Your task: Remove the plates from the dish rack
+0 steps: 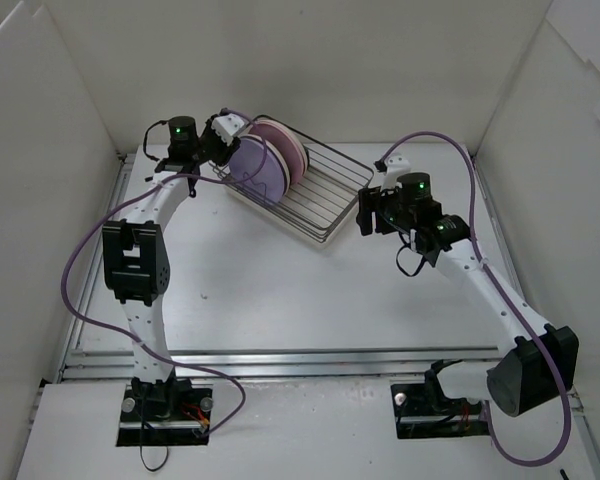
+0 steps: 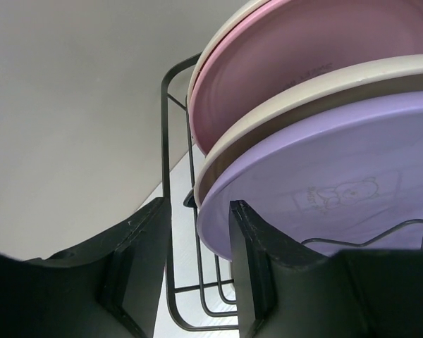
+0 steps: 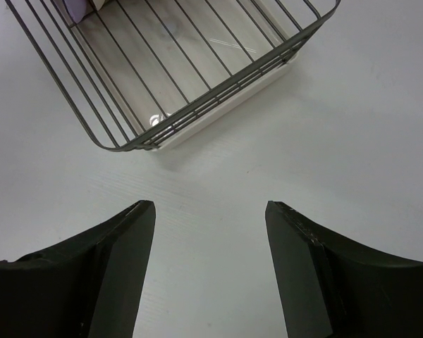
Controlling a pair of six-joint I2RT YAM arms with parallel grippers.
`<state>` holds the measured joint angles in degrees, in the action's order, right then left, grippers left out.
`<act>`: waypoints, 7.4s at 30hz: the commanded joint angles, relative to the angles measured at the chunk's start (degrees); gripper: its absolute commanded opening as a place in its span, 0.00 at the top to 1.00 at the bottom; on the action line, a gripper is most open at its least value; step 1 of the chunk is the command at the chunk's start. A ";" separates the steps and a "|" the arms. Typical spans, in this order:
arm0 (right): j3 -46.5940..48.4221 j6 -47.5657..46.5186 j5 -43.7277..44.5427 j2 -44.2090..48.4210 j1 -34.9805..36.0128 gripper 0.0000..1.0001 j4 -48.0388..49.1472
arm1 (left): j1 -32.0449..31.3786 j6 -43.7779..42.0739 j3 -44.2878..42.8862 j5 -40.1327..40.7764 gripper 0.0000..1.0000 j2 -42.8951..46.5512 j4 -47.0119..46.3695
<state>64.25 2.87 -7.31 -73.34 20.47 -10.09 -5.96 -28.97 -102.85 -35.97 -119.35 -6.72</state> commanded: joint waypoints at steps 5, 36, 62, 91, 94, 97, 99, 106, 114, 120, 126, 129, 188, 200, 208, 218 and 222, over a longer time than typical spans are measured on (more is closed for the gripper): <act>3.96 -0.94 0.19 -1.37 0.72 0.35 -0.11 | -0.20 -2.23 -3.76 -1.65 0.62 0.70 -5.41; 2.02 -0.59 2.30 3.47 2.73 0.38 -0.72 | -0.20 -7.68 2.56 -7.27 1.00 14.40 -1.72; 2.99 0.73 0.55 3.65 5.10 0.41 3.49 | 11.31 20.85 6.07 15.84 1.00 24.78 58.47; 6.77 2.31 3.70 1.36 11.00 0.42 1.74 | 24.15 35.13 5.37 7.84 1.00 14.31 56.91; 7.82 4.59 4.50 1.18 11.35 0.42 1.47 | 23.62 32.58 7.31 7.66 1.00 18.09 56.12; 9.13 6.00 4.76 -0.57 13.27 0.39 2.18 | 22.39 30.12 8.63 6.26 1.00 20.73 56.55; 11.15 6.27 4.94 -3.11 14.24 0.38 1.65 | 21.86 29.67 9.59 5.21 1.00 21.88 56.38; 16.17 5.65 5.29 -6.90 16.53 0.35 -1.34 | 23.17 32.13 9.43 5.20 1.00 19.43 56.73; 12.39 5.56 6.87 -4.36 17.06 0.35 -0.20 | 27.05 36.35 -0.77 7.83 1.00 9.41 57.87; 12.30 5.30 7.92 -4.09 17.32 0.35 -1.78 | 29.68 38.29 -3.94 7.75 1.00 3.07 59.55; 12.74 5.65 9.42 -4.70 17.67 0.35 -1.52 | 30.21 37.67 1.59 8.55 1.00 1.67 60.69; 13.97 5.65 9.51 -5.41 17.76 0.35 -1.60 | 30.83 38.20 3.53 7.32 1.00 0.79 60.07; 14.76 1.26 15.57 -1.71 15.39 0.33 -11.27 | -1.16 3.48 -15.89 -2.44 0.64 -6.51 -5.05; 15.20 0.91 15.49 -2.95 15.39 0.33 -10.83 | -0.55 1.98 -10.36 -4.21 0.65 -3.52 -6.63; 15.99 0.29 14.08 -4.00 15.22 0.33 -11.45 | -0.55 4.80 -13.08 2.04 0.54 -2.38 -13.14; 15.82 -0.24 13.82 -4.00 15.57 0.33 -12.33 | 2.08 4.63 -6.49 -8.14 0.52 3.33 -10.43; 15.47 -0.41 13.55 -4.27 15.48 0.33 -11.89 | 2.70 3.48 -7.10 -15.16 0.52 3.95 -4.37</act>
<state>77.52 3.11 6.59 -77.69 35.70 -23.86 -4.25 -24.08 -108.03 -42.98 -120.60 -11.90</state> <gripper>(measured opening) 0.666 0.480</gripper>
